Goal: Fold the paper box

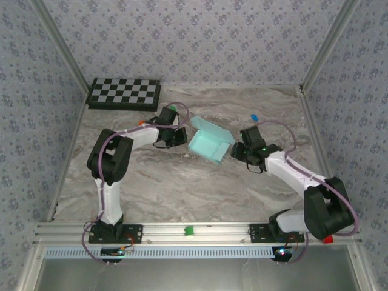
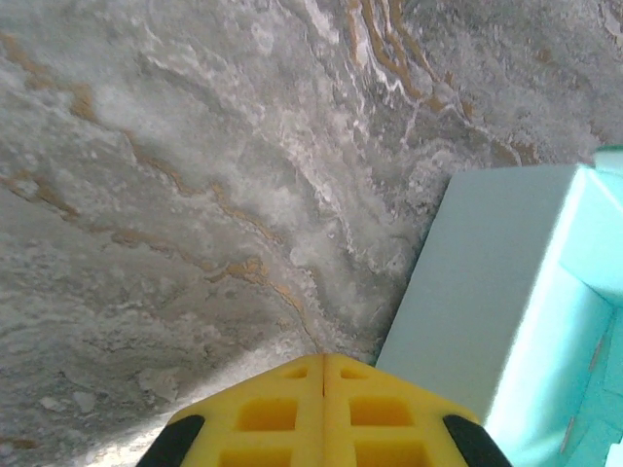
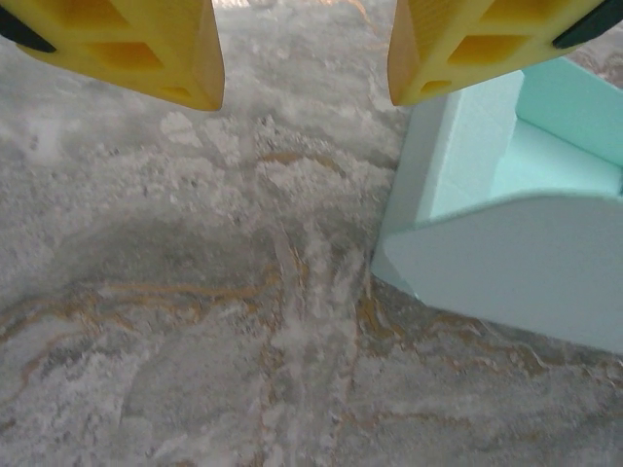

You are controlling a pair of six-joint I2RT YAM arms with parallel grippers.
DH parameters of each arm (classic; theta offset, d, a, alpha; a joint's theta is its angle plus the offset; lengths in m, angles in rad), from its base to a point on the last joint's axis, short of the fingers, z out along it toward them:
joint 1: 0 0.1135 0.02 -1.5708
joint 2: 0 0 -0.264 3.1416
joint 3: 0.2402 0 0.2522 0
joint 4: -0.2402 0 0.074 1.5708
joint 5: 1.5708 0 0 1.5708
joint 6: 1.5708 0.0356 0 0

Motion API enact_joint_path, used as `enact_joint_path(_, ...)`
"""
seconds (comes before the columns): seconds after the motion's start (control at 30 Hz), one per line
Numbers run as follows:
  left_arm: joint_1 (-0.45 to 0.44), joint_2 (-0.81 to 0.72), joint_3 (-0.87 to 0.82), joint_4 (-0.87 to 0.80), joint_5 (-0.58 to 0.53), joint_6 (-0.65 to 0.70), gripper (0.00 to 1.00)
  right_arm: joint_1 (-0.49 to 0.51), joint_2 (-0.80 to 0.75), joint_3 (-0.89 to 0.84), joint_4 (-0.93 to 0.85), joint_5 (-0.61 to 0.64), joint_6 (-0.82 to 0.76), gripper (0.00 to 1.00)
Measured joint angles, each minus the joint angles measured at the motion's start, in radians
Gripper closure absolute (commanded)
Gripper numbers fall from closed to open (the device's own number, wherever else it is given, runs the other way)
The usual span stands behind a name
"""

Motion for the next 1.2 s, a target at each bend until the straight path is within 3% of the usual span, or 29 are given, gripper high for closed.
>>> enact_joint_path(0.8,-0.079,-0.106,-0.167,0.097,0.020,-0.055,1.00,-0.099,0.267,0.245,0.076,-0.086,-0.224,0.51)
enact_joint_path(1.2,-0.080,-0.305,-0.237,0.051,-0.124,-0.018,0.78,-0.116,0.310,0.319,0.067,-0.144,-0.286,0.49)
